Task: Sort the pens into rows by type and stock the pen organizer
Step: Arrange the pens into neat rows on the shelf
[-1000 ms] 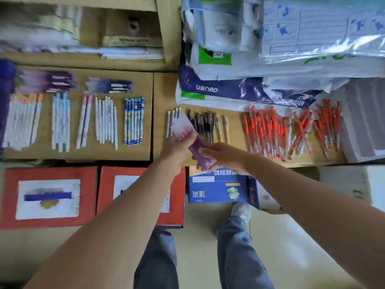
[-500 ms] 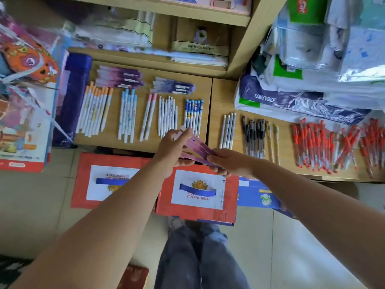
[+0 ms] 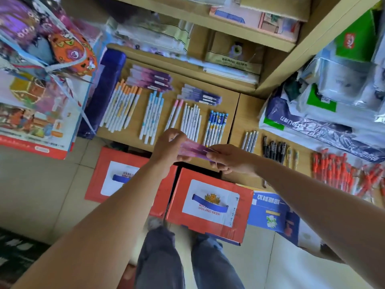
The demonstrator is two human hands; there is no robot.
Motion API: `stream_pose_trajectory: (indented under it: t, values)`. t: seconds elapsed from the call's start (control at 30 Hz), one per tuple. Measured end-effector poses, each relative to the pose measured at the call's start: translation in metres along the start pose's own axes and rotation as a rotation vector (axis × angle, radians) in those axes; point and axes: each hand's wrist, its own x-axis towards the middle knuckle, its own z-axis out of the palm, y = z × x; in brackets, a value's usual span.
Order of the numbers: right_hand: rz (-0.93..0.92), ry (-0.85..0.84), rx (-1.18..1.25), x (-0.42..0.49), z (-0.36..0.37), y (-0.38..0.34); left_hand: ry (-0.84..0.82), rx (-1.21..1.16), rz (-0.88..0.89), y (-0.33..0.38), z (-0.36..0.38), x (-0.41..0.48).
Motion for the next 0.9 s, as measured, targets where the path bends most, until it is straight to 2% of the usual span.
stream_pose_trajectory:
  t: [0.2, 0.43, 0.6, 0.77, 0.9]
  values:
    - [0.067, 0.297, 0.484, 0.04, 0.007, -0.026, -0.017, -0.025, -0.053, 0.01, -0.038, 0.026]
    - [0.058, 0.459, 0.667, 0.104, 0.028, -0.073, -0.101, 0.172, 0.008, 0.037, -0.096, 0.075]
    - [0.088, 0.534, 0.662, 0.157, 0.043, -0.102, -0.147, 0.245, 0.073, 0.053, -0.134, 0.118]
    - [0.028, 0.654, 0.77, 0.193, 0.037, -0.126, -0.133, 0.391, 0.214, 0.071, -0.16, 0.162]
    - [-0.017, 0.807, 0.739, 0.221, 0.016, -0.138, -0.006, 0.63, 0.494, 0.077, -0.169, 0.196]
